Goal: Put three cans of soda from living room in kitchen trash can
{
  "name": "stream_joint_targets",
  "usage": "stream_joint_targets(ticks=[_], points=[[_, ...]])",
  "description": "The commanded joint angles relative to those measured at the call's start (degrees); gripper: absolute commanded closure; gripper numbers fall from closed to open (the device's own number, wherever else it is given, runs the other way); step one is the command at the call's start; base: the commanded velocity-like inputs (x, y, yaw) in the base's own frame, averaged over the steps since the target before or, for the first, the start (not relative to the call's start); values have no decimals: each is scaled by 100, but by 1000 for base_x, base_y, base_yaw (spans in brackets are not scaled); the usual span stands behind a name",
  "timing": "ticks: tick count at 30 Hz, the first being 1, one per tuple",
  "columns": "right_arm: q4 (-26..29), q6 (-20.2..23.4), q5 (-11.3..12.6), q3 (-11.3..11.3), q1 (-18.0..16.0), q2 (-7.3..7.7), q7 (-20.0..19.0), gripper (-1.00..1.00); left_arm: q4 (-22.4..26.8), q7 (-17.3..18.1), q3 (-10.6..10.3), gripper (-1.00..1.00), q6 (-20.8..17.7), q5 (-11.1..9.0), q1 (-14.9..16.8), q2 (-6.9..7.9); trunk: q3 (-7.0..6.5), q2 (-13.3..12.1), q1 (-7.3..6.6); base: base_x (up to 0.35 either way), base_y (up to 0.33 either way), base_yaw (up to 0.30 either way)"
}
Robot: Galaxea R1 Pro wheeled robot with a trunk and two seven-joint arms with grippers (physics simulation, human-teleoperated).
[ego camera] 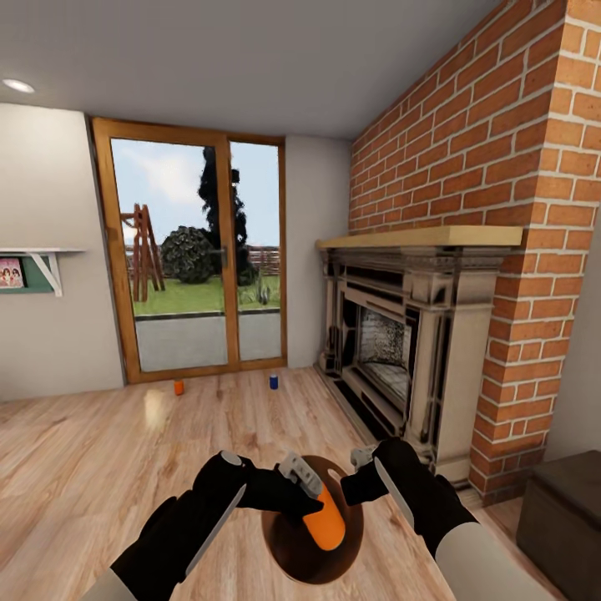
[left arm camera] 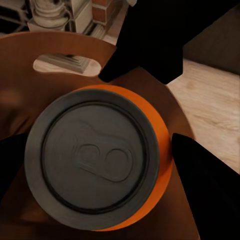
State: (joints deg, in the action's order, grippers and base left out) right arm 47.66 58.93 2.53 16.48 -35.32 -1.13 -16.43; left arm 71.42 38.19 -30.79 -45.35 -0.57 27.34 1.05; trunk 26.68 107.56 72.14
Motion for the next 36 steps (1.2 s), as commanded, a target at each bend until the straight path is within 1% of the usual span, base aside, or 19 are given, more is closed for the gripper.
stream_joint_targets(ticks=[1, 4, 6, 7, 8, 10, 11, 15, 21, 28, 31, 32, 34, 36], points=[[1, 13, 134, -5, -2, -2, -27, 100, 1, -14, -11, 100, 1, 6, 0, 0, -19, -41, -23, 0, 0, 0], [-1, 13, 134, -5, -2, -6, -27, 100, 2, -70, -34, 100, 1, 42, 0, 0, -73, -161, -89, 0, 0, 0], [-1, 13, 134, -5, -2, -10, -27, 100, 2, -145, -40, 100, 0, 223, 0, -4, -109, -242, -133, 0, 0, 0], [-3, 12, 134, -5, -2, -12, -26, 100, 1, -177, -37, 100, 0, 395, 0, -9, -127, -282, -155, 0, 0, 0], [-7, 12, 134, -5, -2, -13, -24, 100, -1, -188, -36, 100, 0, 480, 0, -14, -145, -322, -177, 0, 0, 0], [-25, 13, 134, -5, -2, -15, -26, 100, -3, -215, -34, 100, 0, 754, 0, -49, -181, -402, -221, 0, 0, 0], [-29, 13, 134, -5, -2, -17, -25, 100, -4, -223, -33, 100, 0, 838, 0, -66, -199, -442, -242, 0, 0, 0], [-35, 11, 134, -5, -2, -18, -22, 100, -94, -253, -38, 100, 0, 939, 0, -86, -270, -603, -330, 0, 0, 0], [-37, 11, 134, -5, -2, -19, -22, 100, -387, -277, -41, 100, 13, 980, 0, -155, -378, -843, -462, 0, 0, 0], [-37, 13, 134, -5, -2, -19, -22, 100, -611, -300, -58, 100, 60, 1014, 0, -235, -504, -1124, -616, 0, 0, 0], [-39, 12, 134, -1, -2, -19, -23, 100, -718, -366, -74, 100, 78, 1179, 0, -282, -558, -1244, -682, 0, 0, 0], [-41, 11, 134, 1, -2, -19, -23, 100, -784, -389, -78, 100, 104, 1279, 0, -325, -576, -1284, -704, 0, 0, 0], [-44, 9, 134, 2, -2, -19, -24, 100, -894, -415, -80, 100, 177, 1383, 0, -393, -611, -1365, -748, 0, 0, 0], [-45, 9, 134, 3, -2, -19, -22, 100, -974, -429, -82, 100, 220, 1424, 0, -422, -647, -1445, -792, 0, 0, 0]])
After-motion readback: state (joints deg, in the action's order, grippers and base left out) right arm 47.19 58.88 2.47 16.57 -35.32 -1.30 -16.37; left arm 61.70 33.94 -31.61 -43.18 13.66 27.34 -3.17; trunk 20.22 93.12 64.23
